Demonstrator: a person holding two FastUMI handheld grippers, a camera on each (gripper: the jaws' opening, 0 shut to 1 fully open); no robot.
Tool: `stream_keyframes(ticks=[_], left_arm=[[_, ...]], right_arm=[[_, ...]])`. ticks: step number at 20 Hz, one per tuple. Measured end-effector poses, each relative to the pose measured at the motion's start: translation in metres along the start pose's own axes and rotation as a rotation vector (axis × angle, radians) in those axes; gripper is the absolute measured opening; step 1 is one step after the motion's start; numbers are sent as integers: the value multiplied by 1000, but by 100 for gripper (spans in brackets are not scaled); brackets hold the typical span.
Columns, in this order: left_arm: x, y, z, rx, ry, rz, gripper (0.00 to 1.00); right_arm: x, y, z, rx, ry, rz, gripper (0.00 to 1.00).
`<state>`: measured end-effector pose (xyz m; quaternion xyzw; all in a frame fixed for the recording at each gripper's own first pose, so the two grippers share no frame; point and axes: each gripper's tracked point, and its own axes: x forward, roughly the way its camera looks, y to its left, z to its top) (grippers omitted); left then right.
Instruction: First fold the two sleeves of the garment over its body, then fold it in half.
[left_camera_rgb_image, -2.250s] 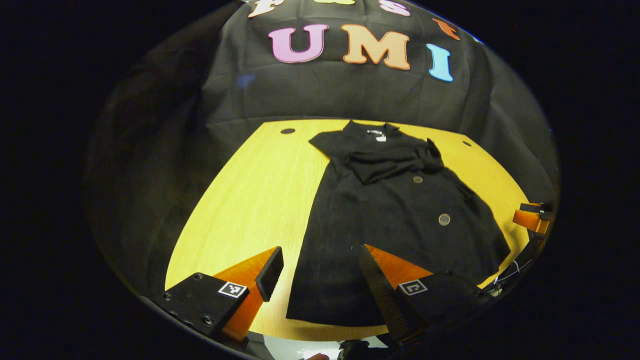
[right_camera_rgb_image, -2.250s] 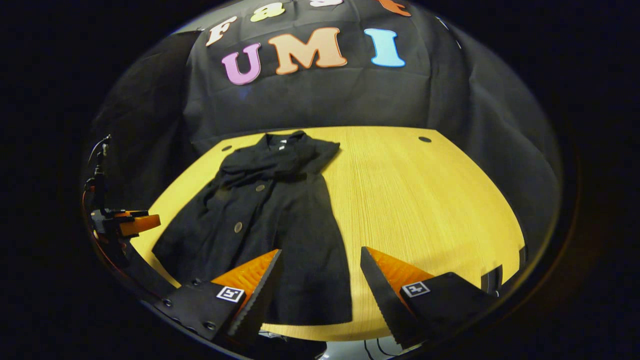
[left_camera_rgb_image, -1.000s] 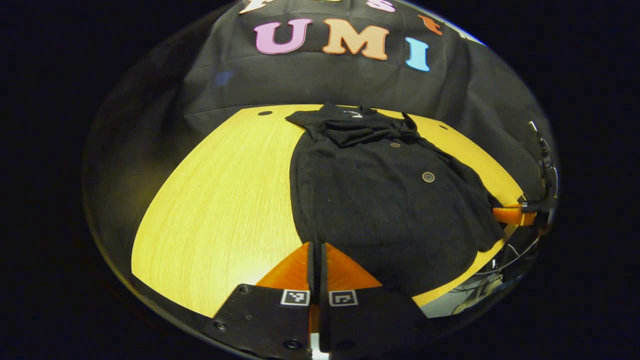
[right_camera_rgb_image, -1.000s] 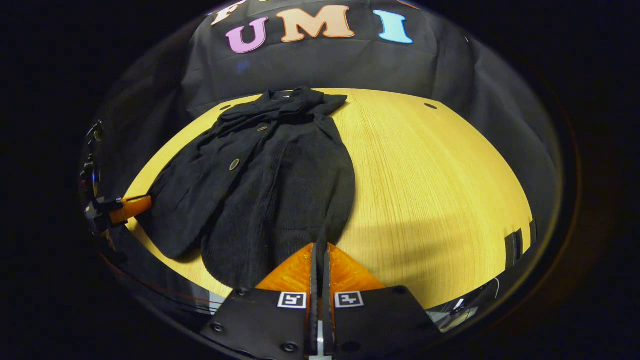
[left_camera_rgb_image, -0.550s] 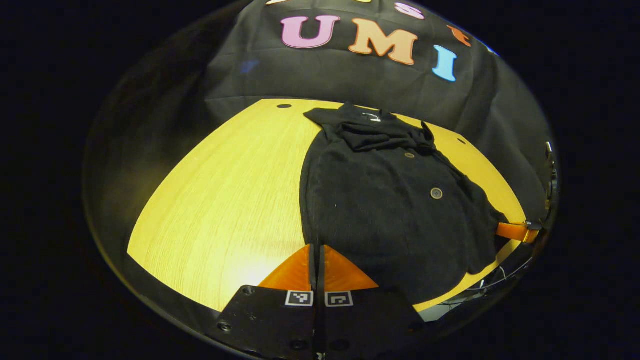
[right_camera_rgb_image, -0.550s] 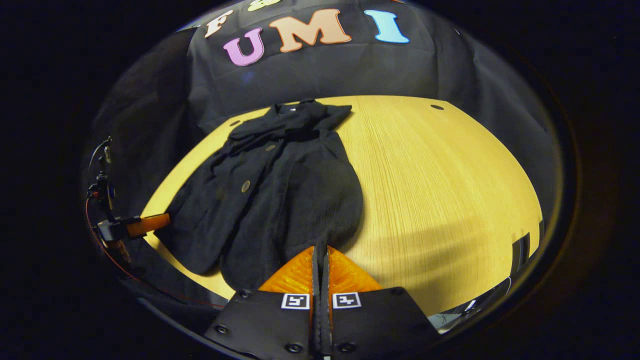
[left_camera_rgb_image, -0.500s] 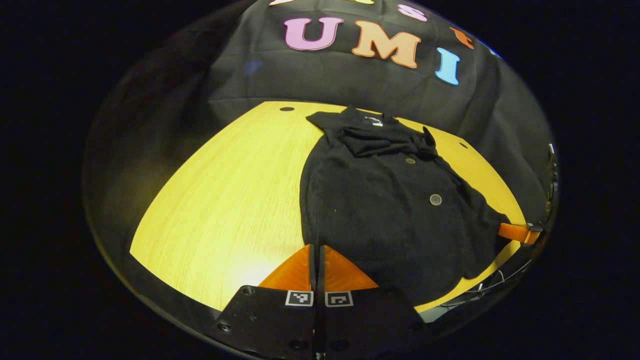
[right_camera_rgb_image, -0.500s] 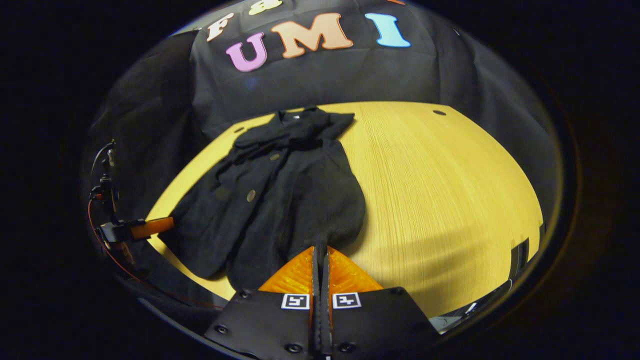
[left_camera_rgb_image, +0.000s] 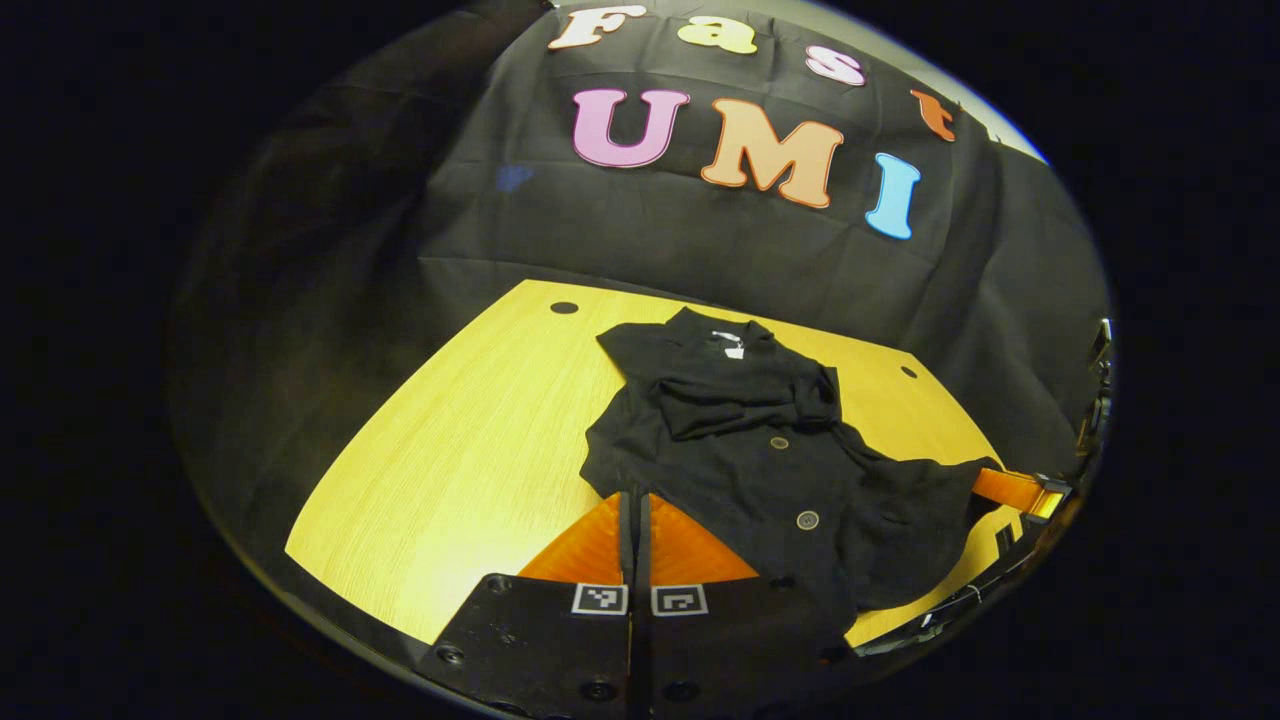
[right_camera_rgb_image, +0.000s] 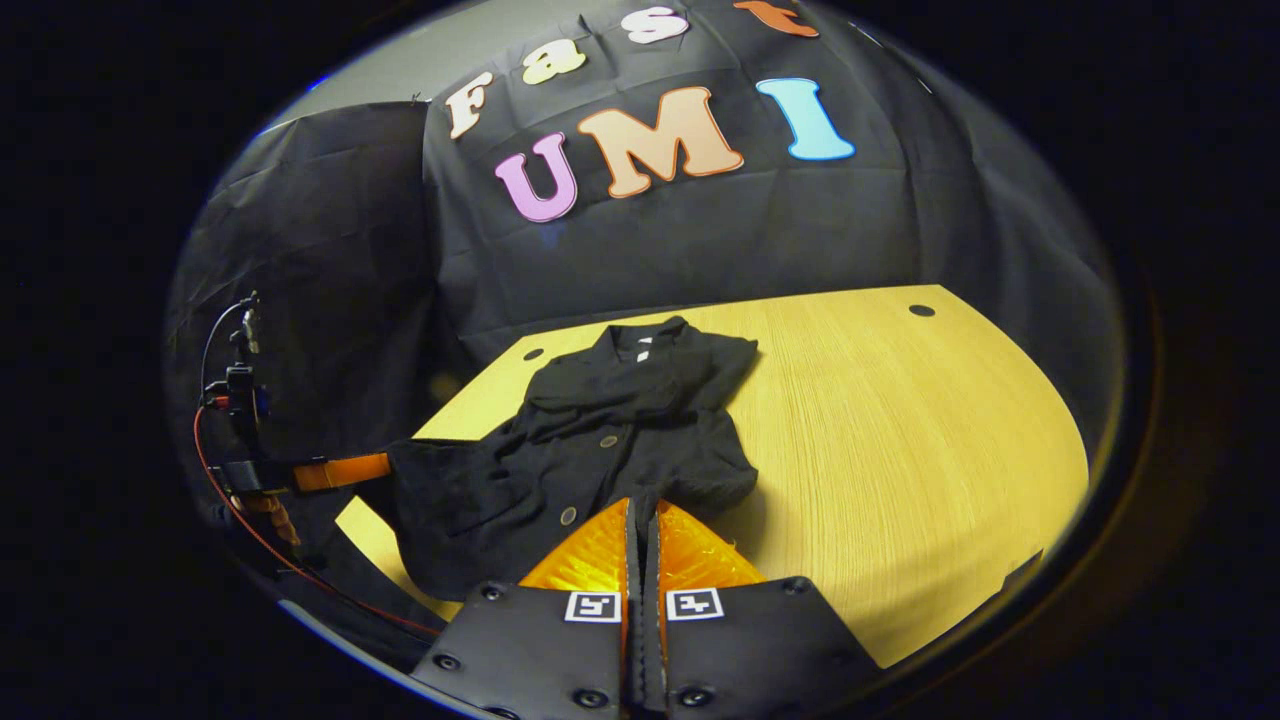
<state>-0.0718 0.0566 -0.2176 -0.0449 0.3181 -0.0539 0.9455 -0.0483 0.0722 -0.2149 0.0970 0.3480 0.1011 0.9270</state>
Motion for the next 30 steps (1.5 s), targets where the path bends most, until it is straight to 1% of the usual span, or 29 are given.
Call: stream_keyframes(ticks=[3,5,6,9,10,11,15,24,27,30], left_arm=[[10,-1,22,-4,-23,-20,0],[20,2,41,-3,-39,-31,0],[26,4,51,0,-51,-33,0],[42,6,85,16,-86,-48,0],[49,6,93,27,-96,-53,0],[55,8,101,40,-100,-54,0],[86,6,128,65,-110,-69,0],[158,8,158,83,-83,-85,0],[181,11,171,101,-117,-87,0],[209,20,167,136,-92,-60,0]], right_arm=[[-2,6,28,6,-51,4,2],[12,8,52,10,-81,-1,2],[16,10,62,16,-94,-1,0],[29,12,93,8,-135,-6,0],[34,13,101,5,-143,-9,5],[39,15,110,3,-152,-10,2],[67,10,144,1,-179,-30,2],[124,-6,184,39,-177,-72,2],[143,-12,194,60,-179,-96,2],[164,-25,201,96,-169,-132,2]])
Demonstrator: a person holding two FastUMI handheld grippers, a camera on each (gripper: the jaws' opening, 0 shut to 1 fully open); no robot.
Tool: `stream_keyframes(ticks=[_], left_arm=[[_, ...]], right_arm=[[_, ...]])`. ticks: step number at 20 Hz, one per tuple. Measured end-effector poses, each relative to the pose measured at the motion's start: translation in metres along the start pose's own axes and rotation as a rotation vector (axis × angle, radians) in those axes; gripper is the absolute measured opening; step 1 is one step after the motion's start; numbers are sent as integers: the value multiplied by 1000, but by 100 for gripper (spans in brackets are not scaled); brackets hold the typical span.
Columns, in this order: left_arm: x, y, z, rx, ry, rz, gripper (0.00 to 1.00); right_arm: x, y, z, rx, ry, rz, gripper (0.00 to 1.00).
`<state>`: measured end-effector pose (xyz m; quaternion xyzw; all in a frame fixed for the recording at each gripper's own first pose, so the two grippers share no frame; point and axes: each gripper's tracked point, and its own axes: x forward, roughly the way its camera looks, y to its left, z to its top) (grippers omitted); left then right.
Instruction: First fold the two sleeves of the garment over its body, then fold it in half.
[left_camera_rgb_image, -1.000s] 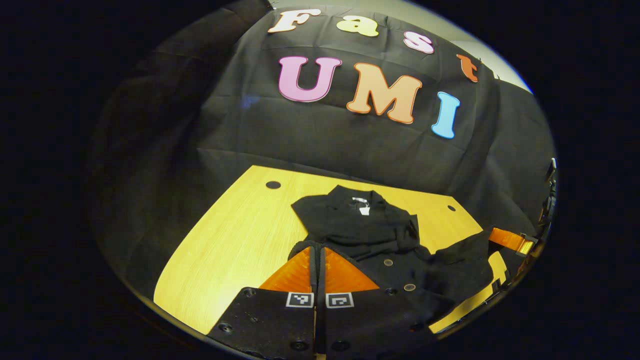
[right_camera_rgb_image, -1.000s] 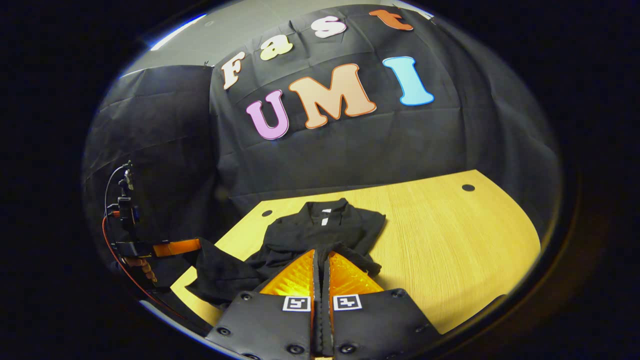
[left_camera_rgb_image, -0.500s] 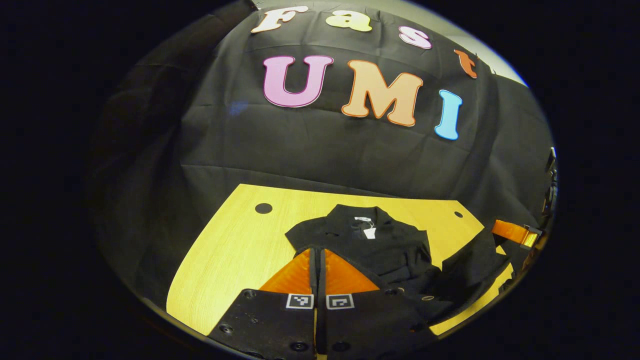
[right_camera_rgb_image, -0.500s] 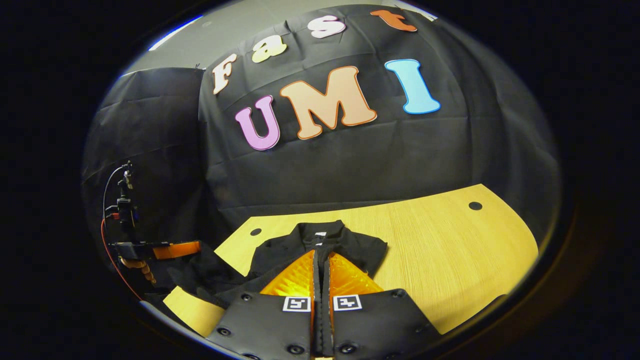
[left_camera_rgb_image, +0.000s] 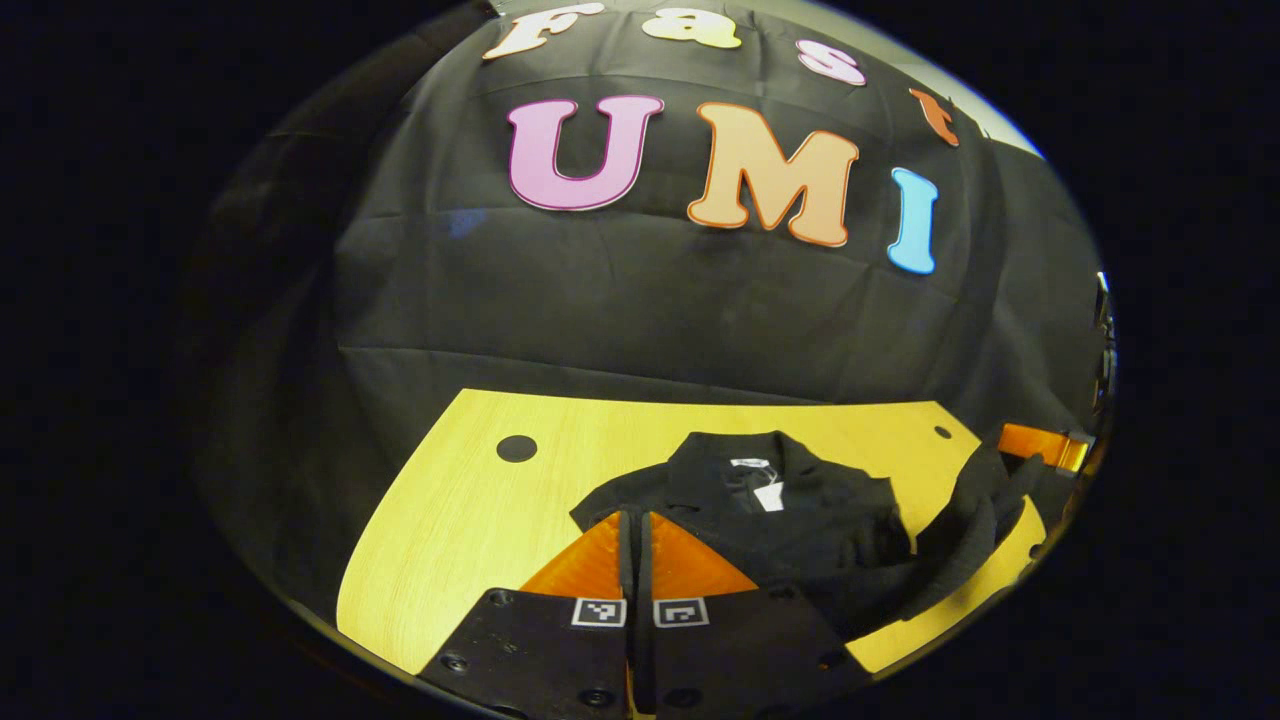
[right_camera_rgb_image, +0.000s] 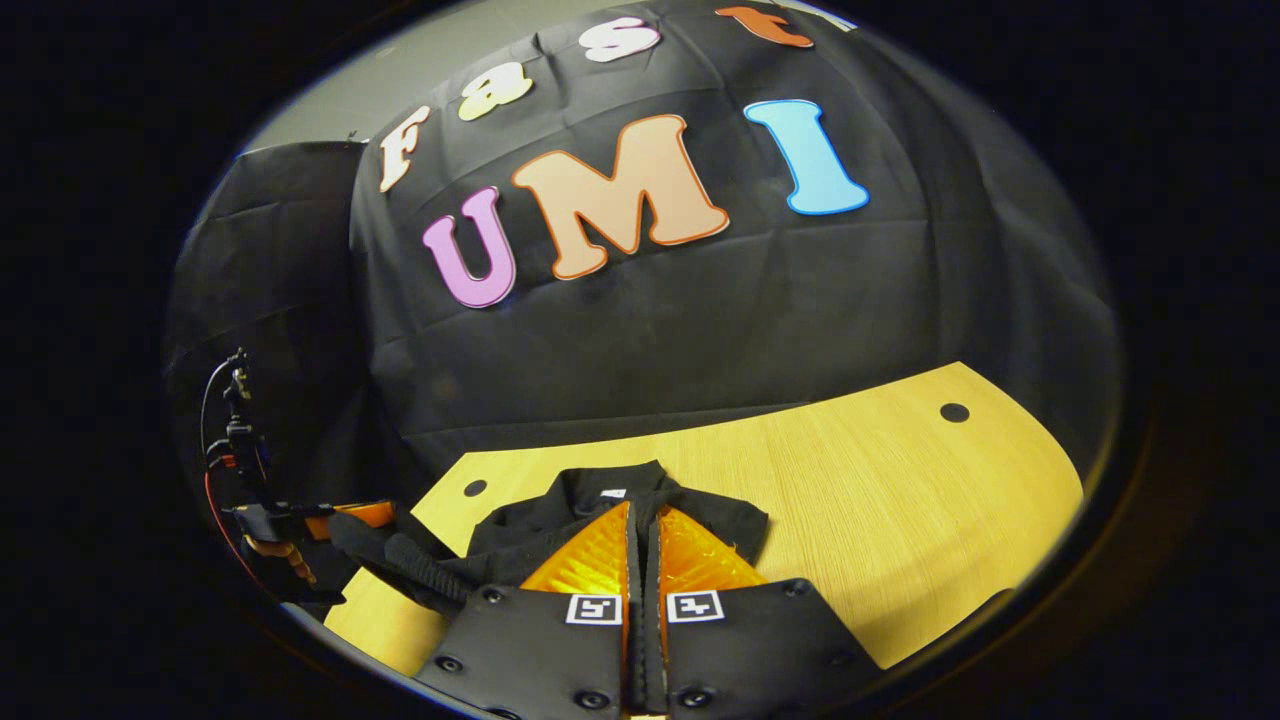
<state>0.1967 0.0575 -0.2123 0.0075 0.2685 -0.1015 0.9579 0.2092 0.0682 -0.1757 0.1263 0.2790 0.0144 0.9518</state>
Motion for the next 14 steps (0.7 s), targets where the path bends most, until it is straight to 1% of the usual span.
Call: stream_keyframes(ticks=[1,3,4,5,6,7,10,12,14], left_arm=[[8,6,1,11,-1,20,0],[21,26,17,31,-66,121,0],[17,29,28,37,-122,151,29],[20,28,42,37,-178,148,58],[17,20,54,37,-218,123,87],[17,14,61,44,-240,102,94],[6,3,71,46,-265,64,94],[-7,-4,77,34,-283,43,94],[-28,-4,88,30,-314,53,95]], right_arm=[[8,-4,1,12,2,-18,2],[25,-12,3,66,10,-60,2],[37,-17,2,88,0,-93,35],[26,-18,3,86,-20,-136,67],[30,-26,14,71,-52,-164,100],[23,-23,18,54,-71,-172,96],[11,-21,20,5,-104,-208,97],[-8,-14,29,-23,-147,-212,97],[-31,-4,41,-57,-209,-202,97]])
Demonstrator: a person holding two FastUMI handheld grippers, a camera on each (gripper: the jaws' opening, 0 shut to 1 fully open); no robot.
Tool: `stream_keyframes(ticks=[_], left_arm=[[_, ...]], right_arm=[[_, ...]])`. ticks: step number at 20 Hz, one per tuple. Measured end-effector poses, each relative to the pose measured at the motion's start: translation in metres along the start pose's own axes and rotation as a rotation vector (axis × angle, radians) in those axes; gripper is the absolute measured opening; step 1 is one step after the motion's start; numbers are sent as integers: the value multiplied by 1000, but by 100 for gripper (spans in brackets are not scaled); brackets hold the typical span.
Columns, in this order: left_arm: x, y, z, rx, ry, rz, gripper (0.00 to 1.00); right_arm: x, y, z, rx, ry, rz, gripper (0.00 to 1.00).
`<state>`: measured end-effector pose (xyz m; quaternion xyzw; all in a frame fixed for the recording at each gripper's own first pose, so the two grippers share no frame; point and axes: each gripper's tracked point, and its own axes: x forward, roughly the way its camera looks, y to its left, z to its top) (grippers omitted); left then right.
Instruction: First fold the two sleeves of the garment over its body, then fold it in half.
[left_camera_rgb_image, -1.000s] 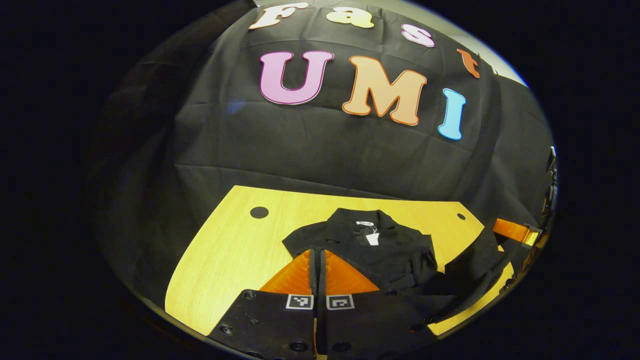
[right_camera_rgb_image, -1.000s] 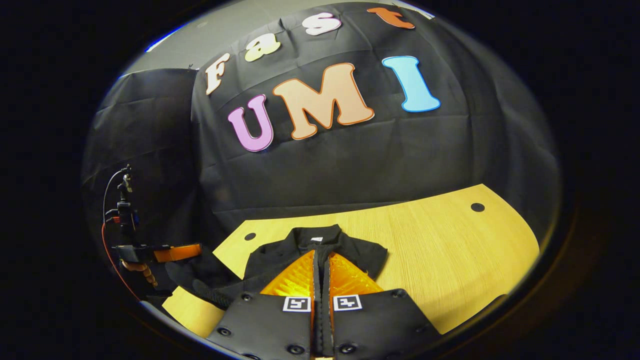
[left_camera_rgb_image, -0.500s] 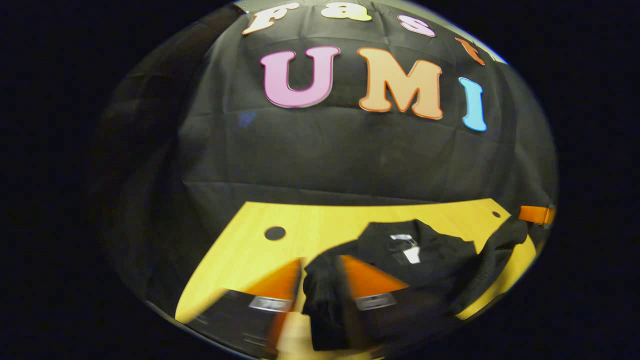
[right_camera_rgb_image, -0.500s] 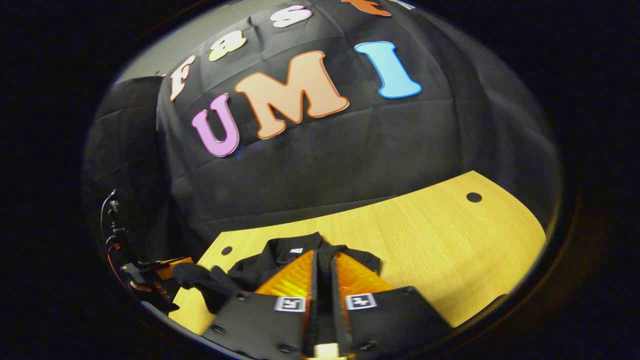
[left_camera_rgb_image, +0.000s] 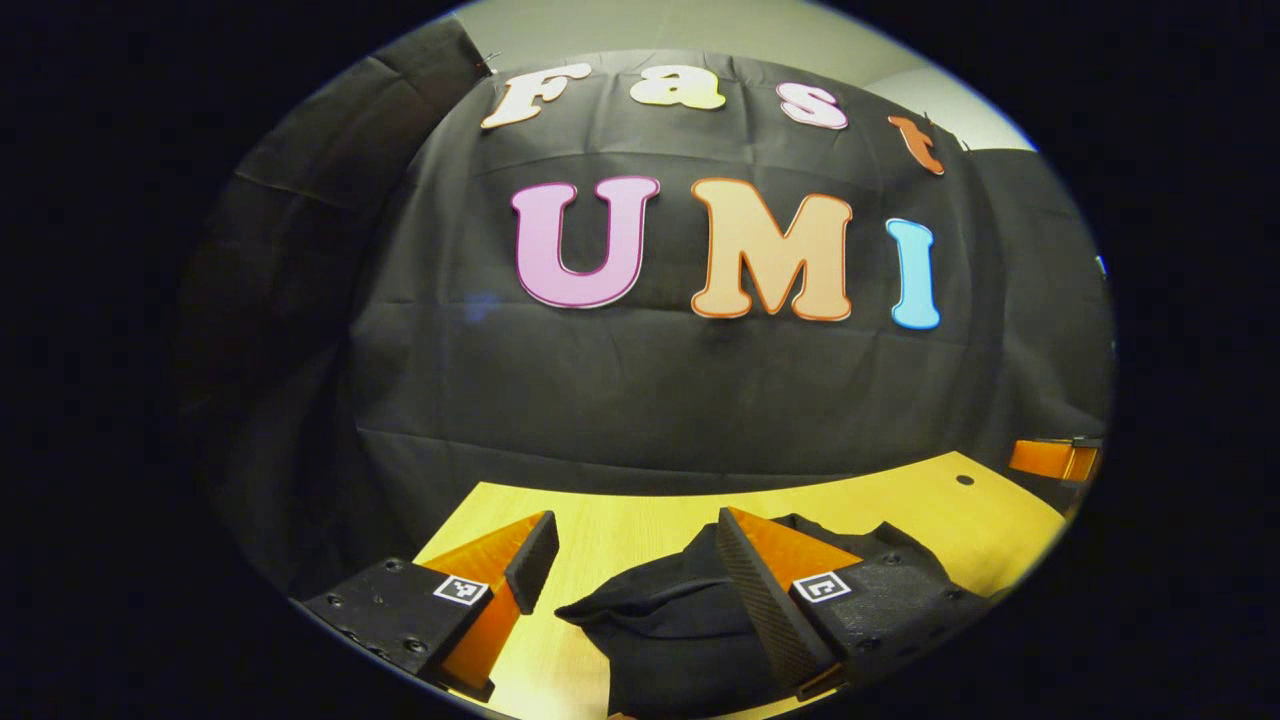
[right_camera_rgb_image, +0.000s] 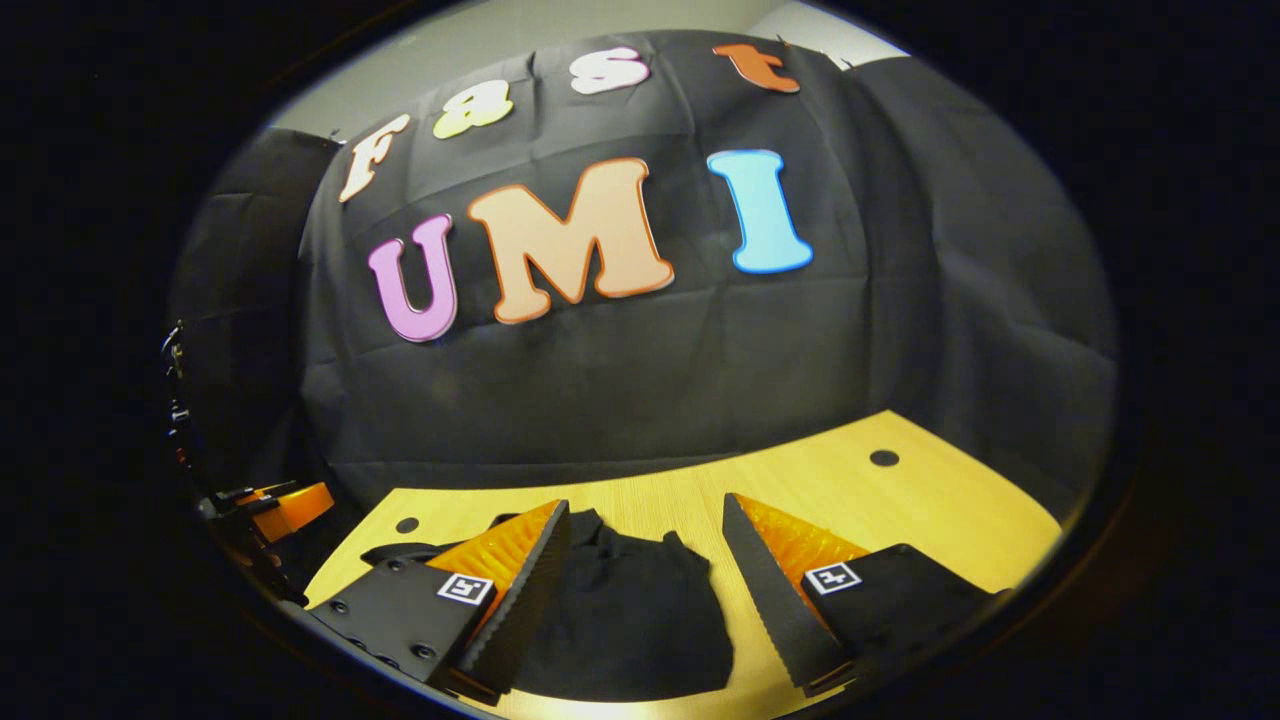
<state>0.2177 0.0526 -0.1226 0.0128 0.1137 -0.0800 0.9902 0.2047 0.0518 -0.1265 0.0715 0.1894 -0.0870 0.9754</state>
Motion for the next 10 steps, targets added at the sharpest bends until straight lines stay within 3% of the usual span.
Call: stream_keyframes(ticks=[5,10], left_arm=[[-71,-2,50,-33,-109,38,94],[-152,-13,70,-3,-176,78,94]], right_arm=[[-73,3,25,-52,-128,44,97],[-159,-1,27,-72,-229,108,92]])
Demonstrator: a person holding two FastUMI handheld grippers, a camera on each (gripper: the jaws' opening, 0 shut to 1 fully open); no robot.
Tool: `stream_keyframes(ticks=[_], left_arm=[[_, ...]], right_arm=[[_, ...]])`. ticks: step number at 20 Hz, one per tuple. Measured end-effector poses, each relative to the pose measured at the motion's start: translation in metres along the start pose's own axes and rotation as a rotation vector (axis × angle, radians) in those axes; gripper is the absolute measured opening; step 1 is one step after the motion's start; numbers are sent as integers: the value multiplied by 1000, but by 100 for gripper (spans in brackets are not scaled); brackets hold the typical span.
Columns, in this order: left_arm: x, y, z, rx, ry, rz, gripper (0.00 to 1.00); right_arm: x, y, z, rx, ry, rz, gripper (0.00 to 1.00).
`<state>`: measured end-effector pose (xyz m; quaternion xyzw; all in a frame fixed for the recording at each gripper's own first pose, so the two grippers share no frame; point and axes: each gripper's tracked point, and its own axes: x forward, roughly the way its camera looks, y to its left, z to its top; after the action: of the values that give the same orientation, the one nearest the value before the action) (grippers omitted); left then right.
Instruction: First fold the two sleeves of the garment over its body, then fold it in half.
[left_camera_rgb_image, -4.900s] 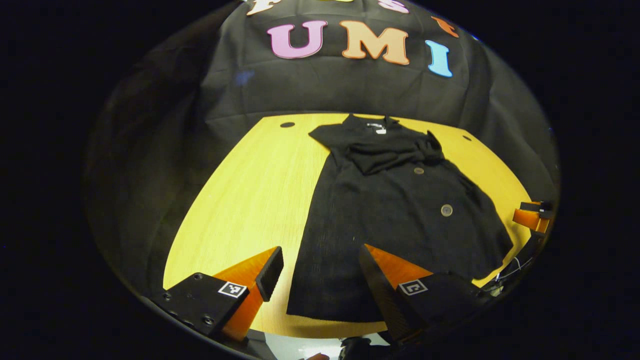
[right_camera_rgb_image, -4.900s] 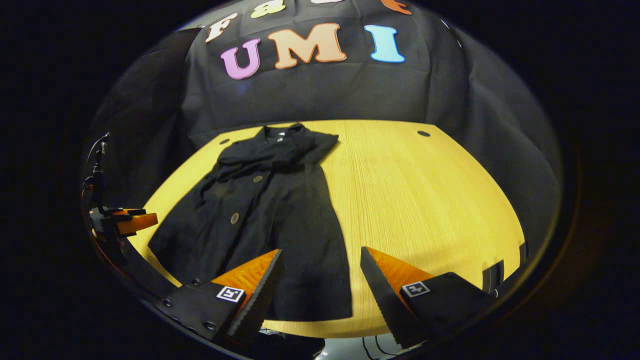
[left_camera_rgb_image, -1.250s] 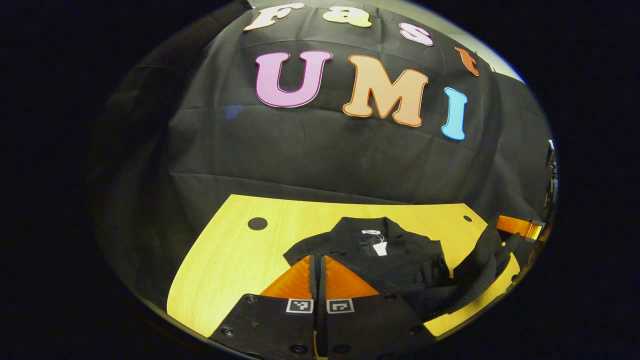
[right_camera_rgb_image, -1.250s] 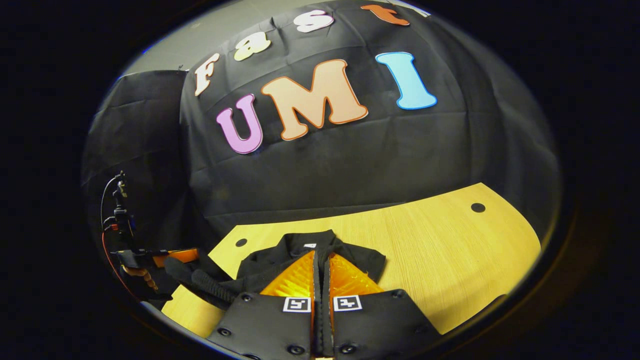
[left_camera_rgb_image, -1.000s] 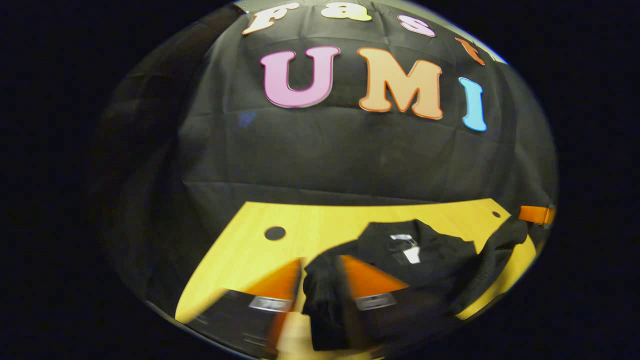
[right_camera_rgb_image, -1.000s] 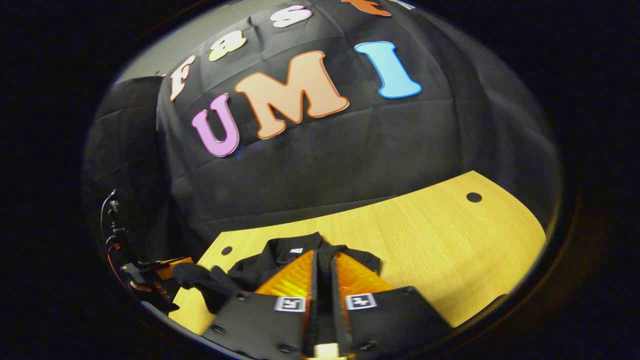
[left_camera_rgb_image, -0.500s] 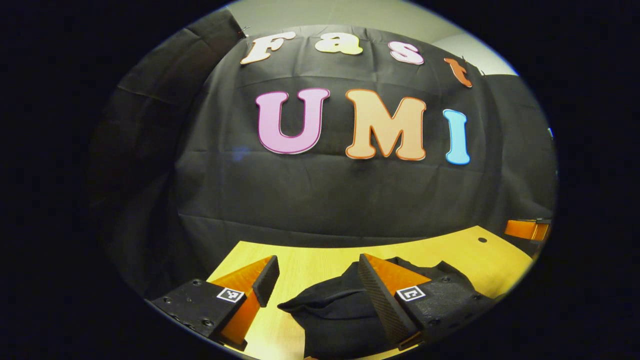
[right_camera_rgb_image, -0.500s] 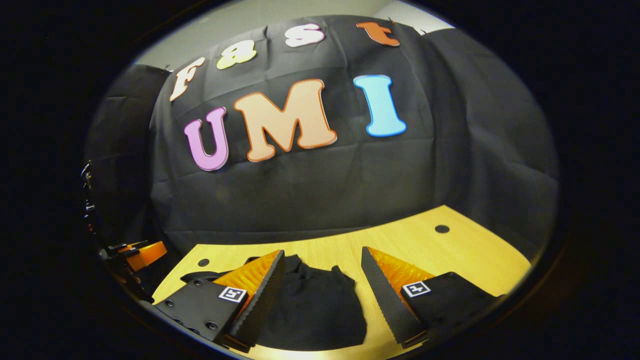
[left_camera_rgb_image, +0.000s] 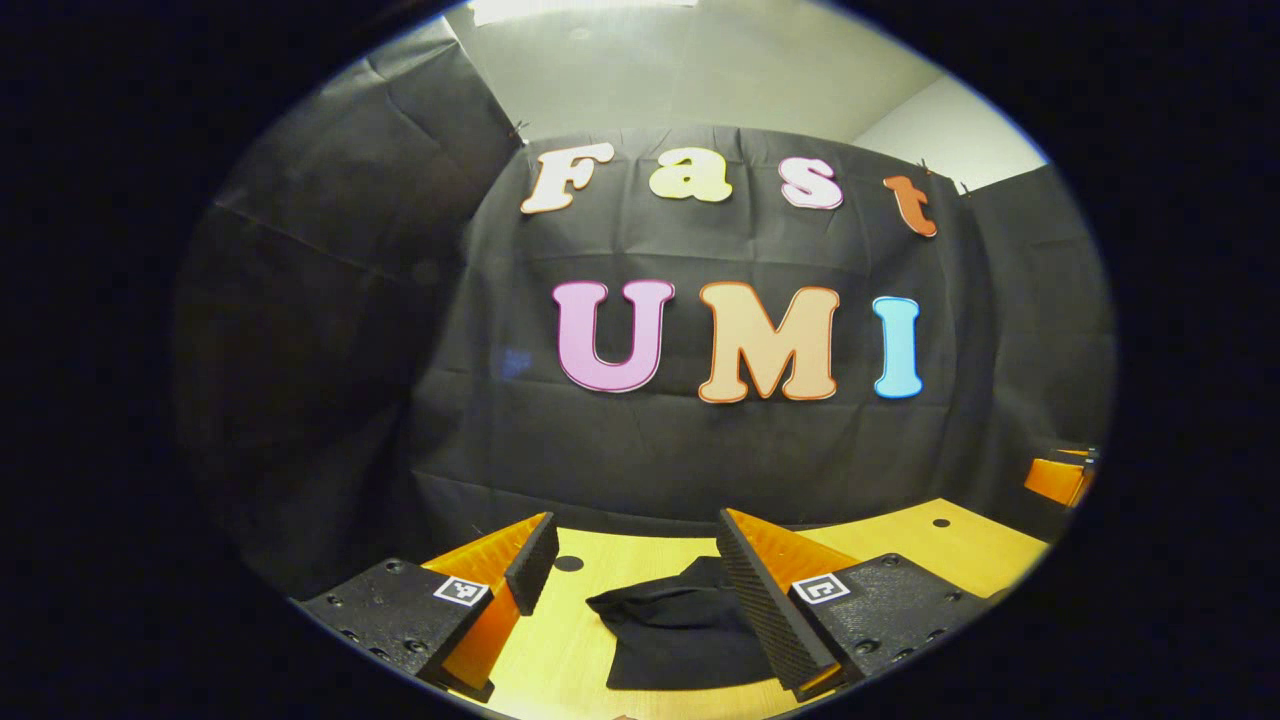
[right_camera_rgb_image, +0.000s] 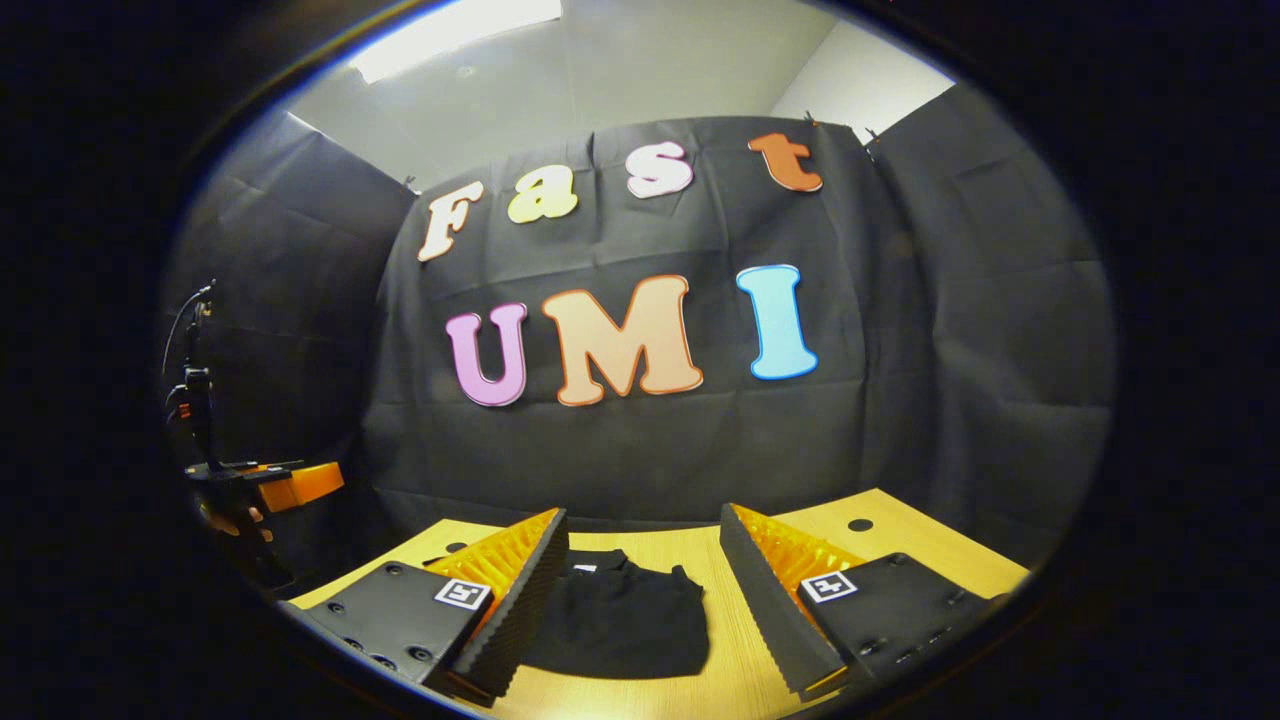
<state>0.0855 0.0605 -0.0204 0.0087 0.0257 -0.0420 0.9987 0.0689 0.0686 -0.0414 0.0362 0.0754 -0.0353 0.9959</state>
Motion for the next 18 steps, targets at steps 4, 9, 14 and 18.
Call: stream_keyframes(ticks=[4,9,14,18], left_arm=[[-65,-6,16,5,-10,12,93],[-105,-9,44,4,-63,2,93],[-120,-12,50,3,-80,-17,93],[-128,-22,65,14,-117,-46,93]], right_arm=[[-57,0,3,-8,-32,31,92],[-104,2,9,-9,-53,35,93],[-131,6,7,-8,-59,28,93],[-143,8,13,-15,-88,25,93]])
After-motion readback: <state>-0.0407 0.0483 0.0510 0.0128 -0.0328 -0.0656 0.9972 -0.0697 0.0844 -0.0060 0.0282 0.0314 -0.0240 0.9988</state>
